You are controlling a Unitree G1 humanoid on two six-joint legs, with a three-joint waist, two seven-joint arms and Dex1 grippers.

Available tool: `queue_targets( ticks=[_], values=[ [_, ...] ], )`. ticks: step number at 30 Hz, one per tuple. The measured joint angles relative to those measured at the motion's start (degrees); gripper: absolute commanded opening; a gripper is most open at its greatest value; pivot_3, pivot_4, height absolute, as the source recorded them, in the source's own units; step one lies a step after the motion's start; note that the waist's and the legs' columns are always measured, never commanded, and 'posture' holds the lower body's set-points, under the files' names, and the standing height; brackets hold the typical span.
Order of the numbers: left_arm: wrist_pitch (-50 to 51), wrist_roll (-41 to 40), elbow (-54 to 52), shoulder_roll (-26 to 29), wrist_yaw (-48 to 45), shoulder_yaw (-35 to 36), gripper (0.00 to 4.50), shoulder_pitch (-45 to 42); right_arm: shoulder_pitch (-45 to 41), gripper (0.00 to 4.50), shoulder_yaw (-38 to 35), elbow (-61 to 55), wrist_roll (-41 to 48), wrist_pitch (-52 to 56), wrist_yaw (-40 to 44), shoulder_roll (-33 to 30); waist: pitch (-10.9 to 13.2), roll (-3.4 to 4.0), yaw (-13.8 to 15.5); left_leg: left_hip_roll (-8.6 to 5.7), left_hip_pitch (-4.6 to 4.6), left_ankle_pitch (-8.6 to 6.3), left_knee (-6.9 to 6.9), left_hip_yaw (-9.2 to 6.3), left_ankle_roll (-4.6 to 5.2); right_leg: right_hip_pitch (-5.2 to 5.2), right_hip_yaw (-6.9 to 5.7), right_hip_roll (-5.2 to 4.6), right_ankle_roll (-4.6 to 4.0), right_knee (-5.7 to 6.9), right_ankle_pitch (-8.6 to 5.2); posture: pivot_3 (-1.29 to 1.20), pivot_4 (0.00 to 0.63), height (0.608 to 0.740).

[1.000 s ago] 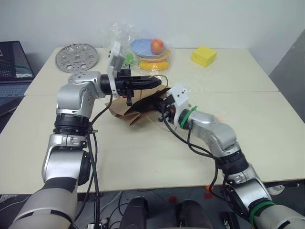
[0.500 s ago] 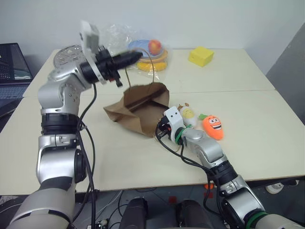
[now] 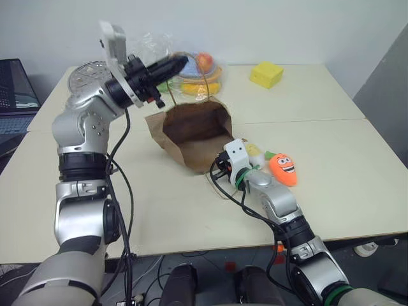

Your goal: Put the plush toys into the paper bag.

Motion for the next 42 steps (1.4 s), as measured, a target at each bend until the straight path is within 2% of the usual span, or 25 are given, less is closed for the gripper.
queue_targets(
  ticks=[6,12,16,19,21,24,26,30,33,38,42],
  values=[
    [-3.13,2.41,-1.02,0.28,-2.75,-3.69,0.00,2.33,0.21,0.02,-0.04,-10.16,3.83,-2.13,5.86,0.50,0.00,0.00,0.05,0.00,-0.01,0.00,-0.01,-0.01,0.00,0.00,0.00,0.00,0.00,-0.02,0.00,0.00,0.150,0.740],
    [-4.23,3.42,-0.91,0.40,-3.59,-4.40,0.00,2.21,2.54,0.02,-0.63,-22.06,7.38,-3.00,9.86,-2.55,0.00,0.00,0.16,-0.01,-0.01,0.00,0.01,-0.01,0.00,0.02,-0.01,-0.01,0.00,-0.03,0.00,0.00,0.150,0.740],
    [-4.28,3.76,-0.50,0.29,-3.63,-5.06,0.00,1.74,4.08,0.02,-5.23,-29.97,10.71,-0.79,9.51,-5.46,0.00,0.00,0.21,-0.01,-0.01,0.00,0.01,-0.02,0.00,0.03,-0.02,-0.01,0.00,-0.03,0.00,0.00,0.150,0.740],
    [-4.32,3.94,0.13,0.15,-3.69,-5.39,0.00,1.42,5.62,0.60,-10.42,-35.34,13.28,2.49,7.88,-7.84,0.00,0.00,0.23,-0.01,-0.01,0.00,0.00,-0.02,0.00,0.03,-0.02,-0.02,0.00,-0.04,0.00,0.00,0.150,0.740],
    [-4.31,3.95,0.42,-0.02,-3.72,-5.77,0.00,1.32,9.01,1.27,-14.46,-39.46,14.23,5.19,6.28,-10.35,0.00,0.00,0.45,-0.01,-0.03,0.00,-0.03,-0.03,0.00,0.03,-0.03,-0.03,0.00,-0.09,0.00,0.00,0.150,0.740],
    [-4.30,3.95,0.74,0.12,-3.77,-5.84,0.00,1.08,22.20,2.38,-21.54,-46.12,12.55,9.05,4.22,-18.37,0.00,-0.01,1.48,-0.04,-0.06,-0.02,-0.15,-0.02,0.02,0.11,-0.05,-0.04,-0.01,-0.41,-0.01,0.00,0.150,0.740],
    [-4.30,3.96,0.93,0.44,-3.77,-5.68,0.00,1.04,29.31,3.12,-24.53,-47.58,11.45,11.52,2.50,-19.58,0.01,-0.01,1.54,-0.03,-0.07,-0.02,-0.15,0.01,0.02,0.10,-0.03,-0.03,-0.01,-0.42,-0.01,0.00,0.150,0.740],
    [-4.19,3.93,0.90,-0.13,-4.24,-6.16,0.00,0.96,33.95,4.48,-26.14,-52.27,11.63,15.03,0.14,-18.97,0.01,0.00,0.65,0.04,0.03,0.01,-0.10,0.04,0.03,0.09,0.04,0.03,-0.02,-0.24,-0.01,0.00,0.150,0.740],
    [-4.07,3.93,0.90,-0.09,-4.80,-6.18,0.00,0.97,36.55,4.48,-25.70,-53.83,12.21,17.75,-2.08,-16.40,0.01,0.00,0.45,0.07,0.05,0.05,-0.06,0.02,0.07,0.10,0.02,0.08,-0.02,-0.18,0.00,0.00,0.150,0.740],
    [-3.98,3.93,0.90,-0.09,-4.86,-6.18,0.00,0.97,35.68,4.48,-24.09,-52.71,12.59,18.13,-3.30,-14.96,0.01,0.00,0.26,-0.04,0.04,0.08,-0.02,0.06,0.12,0.14,0.09,0.01,-0.01,-0.28,0.00,0.00,0.150,0.740],
    [-3.92,3.94,0.89,-0.10,-4.86,-6.20,0.00,0.96,33.57,4.48,-22.65,-45.22,11.80,16.88,-3.76,-14.55,0.01,0.00,0.26,-0.05,0.04,0.08,-0.06,0.05,0.13,0.18,0.05,0.00,-0.01,-0.36,0.00,0.00,0.150,0.740]
  ],
)
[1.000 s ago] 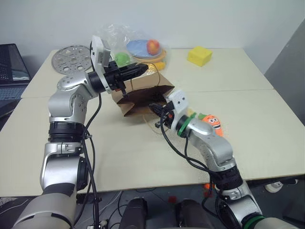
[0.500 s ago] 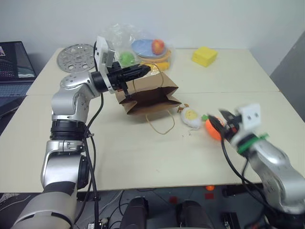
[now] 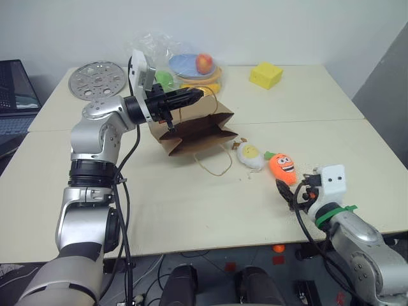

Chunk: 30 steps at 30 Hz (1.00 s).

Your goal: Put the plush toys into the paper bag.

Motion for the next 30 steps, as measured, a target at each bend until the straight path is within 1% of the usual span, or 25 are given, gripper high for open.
queue_targets(
  ticks=[4,7,8,15,18,21,24,26,28,30],
  values=[
    [0.17,0.00,-0.07,0.07,0.25,0.07,0.00,0.01,-0.59,4.48,-0.58,4.52,-1.32,-2.03,-0.49,-0.83,0.00,0.00,0.05,0.01,-0.02,-0.01,-0.05,-0.01,0.00,-0.01,-0.04,0.00,0.00,-0.02,0.00,0.00,0.150,0.740],
    [0.62,-0.06,-0.99,0.07,0.58,0.10,0.00,0.30,-0.98,3.89,-1.63,5.66,-1.32,-3.82,-1.06,-0.14,0.00,0.00,0.04,0.01,-0.02,-0.01,-0.09,-0.02,0.00,-0.01,-0.05,0.00,0.00,-0.03,0.00,0.00,0.150,0.740],
    [0.71,-0.06,-1.42,0.07,0.83,0.11,0.00,0.57,-0.97,3.64,-1.76,5.68,-1.32,-4.12,-1.05,-0.24,0.00,0.00,0.03,0.01,-0.02,-0.01,-0.10,-0.02,0.00,-0.01,-0.04,0.00,0.00,-0.02,0.00,0.00,0.150,0.740],
    [1.64,-0.65,-4.13,0.06,2.18,0.27,0.00,2.08,-0.27,1.03,-1.77,5.78,-0.83,-6.28,0.33,-0.44,0.00,0.00,0.02,0.02,-0.01,-0.01,-0.07,-0.03,0.00,0.01,-0.05,0.00,0.00,-0.02,0.00,0.00,0.150,0.740],
    [2.05,-0.75,-4.32,0.05,2.71,0.40,0.00,2.69,0.23,0.03,-1.06,6.41,-0.78,-7.27,1.23,-0.41,0.00,0.00,0.02,0.02,-0.01,-0.01,-0.07,-0.02,0.00,0.01,-0.04,0.00,0.00,-0.01,0.00,0.00,0.150,0.740],
    [1.91,-0.59,-4.28,0.03,3.37,0.39,0.00,2.66,0.28,0.03,-1.07,6.30,-0.80,-8.41,2.89,-2.24,0.00,0.00,0.02,0.00,-0.01,-0.01,-0.05,-0.02,0.00,0.02,-0.05,0.00,0.00,-0.02,0.00,0.00,0.150,0.740],
    [0.55,0.67,-3.33,-0.01,4.50,0.32,0.00,2.44,0.93,0.03,-1.29,4.63,-0.41,-9.03,5.66,-5.78,0.00,0.00,0.07,0.01,-0.01,-0.01,-0.05,-0.03,0.00,0.03,-0.07,0.00,0.00,-0.05,0.00,0.00,0.150,0.740],
    [-0.22,1.24,-1.76,-0.12,5.13,0.27,0.00,1.95,0.88,0.03,-2.28,0.17,3.41,-7.31,9.98,-10.97,0.03,0.04,0.10,-0.01,-0.01,-0.01,-0.06,-0.02,0.01,0.02,-0.06,0.00,0.00,-0.04,0.00,0.00,0.150,0.740],
    [-0.20,1.22,-1.49,-0.32,5.16,0.28,0.00,1.69,-0.79,0.03,-4.45,-3.81,8.18,-4.95,12.02,-12.57,0.04,0.01,0.10,0.04,-0.01,-0.01,-0.05,-0.10,0.00,0.08,-0.13,0.02,0.00,-0.06,0.00,0.00,0.150,0.740],
    [-0.03,1.06,-1.48,-0.87,5.12,0.28,0.00,1.09,-4.65,0.03,-7.08,-7.35,14.01,-1.74,12.60,-13.39,0.04,0.00,-0.01,0.05,0.00,-0.01,-0.04,-0.12,0.00,0.11,-0.13,0.02,0.00,-0.05,0.00,0.00,0.150,0.740]
  ],
)
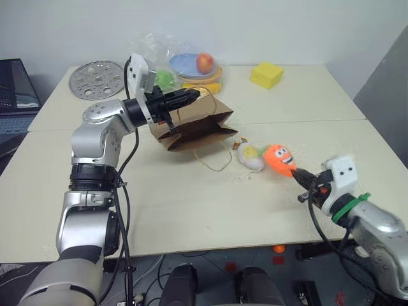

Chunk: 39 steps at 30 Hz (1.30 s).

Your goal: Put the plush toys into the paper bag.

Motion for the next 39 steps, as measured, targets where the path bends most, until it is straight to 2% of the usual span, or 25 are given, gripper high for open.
queue_targets(
  ticks=[4,6,10,18,25,39],
  values=[
    [0.21,-0.04,0.06,-0.16,-0.02,0.05,0.00,-0.37,-9.59,0.03,0.23,-0.76,7.29,5.88,-1.91,-0.63,0.00,0.00,-0.14,0.00,0.02,0.00,0.01,0.01,0.00,0.01,0.01,-0.01,-0.02,0.00,0.01,0.00,0.150,0.740],
    [0.73,-0.04,0.17,-0.10,0.09,0.22,0.00,-0.37,-12.81,0.03,2.34,-0.21,7.81,7.70,-3.58,-0.34,0.00,0.00,-0.05,0.00,0.01,0.00,0.00,-0.02,0.00,0.02,0.03,-0.02,-0.02,-0.05,0.01,0.00,0.150,0.740],
    [2.01,-0.32,0.67,-0.86,1.07,0.22,0.00,-1.17,-19.27,0.03,10.42,5.66,5.59,10.29,-7.92,2.91,0.00,0.00,-0.05,-0.06,-0.02,0.00,-0.02,0.00,0.01,-0.01,0.03,-0.05,-0.02,-0.08,0.01,0.00,0.150,0.740],
    [4.42,-1.63,-2.37,-3.10,3.91,0.31,0.00,-0.63,-30.76,0.03,23.19,20.83,-3.81,7.36,-9.44,7.58,0.00,0.00,-0.05,-0.06,-0.07,-0.01,-0.04,0.01,0.02,-0.09,0.02,-0.05,-0.02,-0.05,0.01,0.00,0.150,0.740],
    [7.02,-3.14,-5.22,-4.25,6.31,0.41,0.00,0.40,-36.30,0.03,26.81,32.35,-9.36,4.19,-9.29,12.00,0.00,0.00,-0.10,-0.06,-0.07,-0.01,-0.04,0.05,0.02,-0.15,0.03,-0.05,-0.03,0.03,0.02,0.00,0.150,0.740],
    [13.31,-9.04,-10.66,-5.80,8.39,1.58,0.00,1.26,-47.38,0.03,29.82,59.71,-18.26,-9.70,-7.30,26.65,0.00,0.01,-0.26,-0.01,-0.07,0.00,-0.05,0.10,0.00,-0.29,0.07,-0.05,-0.04,0.24,0.02,0.00,0.150,0.740]
  ],
)
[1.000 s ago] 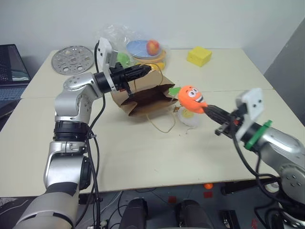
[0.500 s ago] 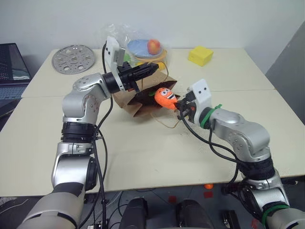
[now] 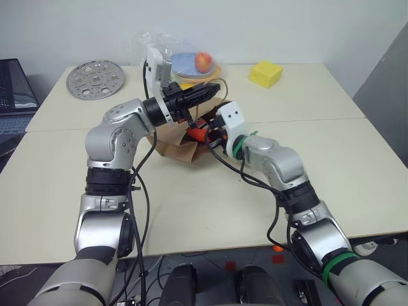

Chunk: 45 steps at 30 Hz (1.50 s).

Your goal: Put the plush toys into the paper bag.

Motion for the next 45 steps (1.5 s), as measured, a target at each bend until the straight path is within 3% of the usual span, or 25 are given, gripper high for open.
queue_targets(
  ticks=[4,7,18,21,25,31,35,45],
  values=[
    [0.98,-1.37,-1.03,1.06,-1.25,0.43,0.00,0.00,-0.05,0.03,-0.29,4.17,-1.32,-2.49,0.52,1.81,0.00,0.01,0.04,-0.02,0.00,0.00,0.01,0.00,-0.01,-0.01,0.00,-0.02,0.00,0.02,0.00,0.00,0.150,0.740],
    [0.73,-1.23,-1.02,2.01,-1.87,0.45,0.00,0.00,0.02,0.58,-0.67,4.38,-1.79,-3.70,1.03,1.41,0.00,0.00,0.05,-0.04,0.00,0.00,0.02,0.00,-0.01,0.00,0.00,-0.04,0.00,0.02,0.00,0.00,0.150,0.740],
    [-1.31,-0.24,1.00,3.45,-4.40,0.13,0.00,0.06,7.19,4.42,-2.68,-18.76,1.86,4.75,5.90,-4.74,0.00,0.01,0.04,0.01,0.00,0.00,-0.02,0.00,-0.01,-0.01,0.00,-0.04,0.00,0.03,0.00,0.00,0.150,0.740],
    [-1.69,0.13,1.49,3.79,-5.39,-0.41,0.00,0.03,9.28,4.47,-4.40,-24.95,3.94,8.53,5.77,-6.25,0.00,0.01,0.06,0.01,0.00,0.00,-0.02,-0.01,-0.01,-0.02,0.00,-0.04,0.00,0.03,0.00,0.00,0.150,0.740],
    [-2.67,0.94,3.65,5.17,-6.83,-0.60,0.00,0.05,16.43,4.47,-10.78,-36.27,3.80,10.92,3.40,-13.32,0.00,0.00,0.66,-0.07,-0.04,0.00,-0.04,-0.01,-0.01,0.04,-0.03,-0.09,0.00,-0.17,0.00,0.00,0.150,0.740],
    [-4.04,1.73,4.90,6.21,-8.25,-0.68,0.00,0.04,30.81,4.47,-15.99,-40.01,1.22,11.18,0.68,-18.92,0.00,-0.01,0.76,-0.05,-0.03,0.00,-0.11,0.03,0.00,0.04,0.01,-0.05,0.00,-0.26,0.00,0.00,0.150,0.740],
    [-4.25,2.33,5.63,6.62,-8.69,-0.73,0.00,0.00,34.82,4.47,-16.05,-40.70,1.67,11.10,0.70,-17.84,0.01,0.00,-0.10,0.04,-0.01,0.00,-0.13,0.02,0.00,0.01,0.01,0.04,0.00,-0.20,0.00,0.00,0.150,0.740],
    [-4.61,2.82,5.74,7.19,-9.70,-0.85,0.00,-0.21,33.65,4.47,-12.59,-35.14,2.22,8.31,2.48,-15.49,0.01,0.00,0.10,-0.04,-0.03,0.00,-0.11,0.03,0.00,0.04,0.01,0.01,0.00,-0.28,0.00,0.00,0.150,0.740]
  ],
)
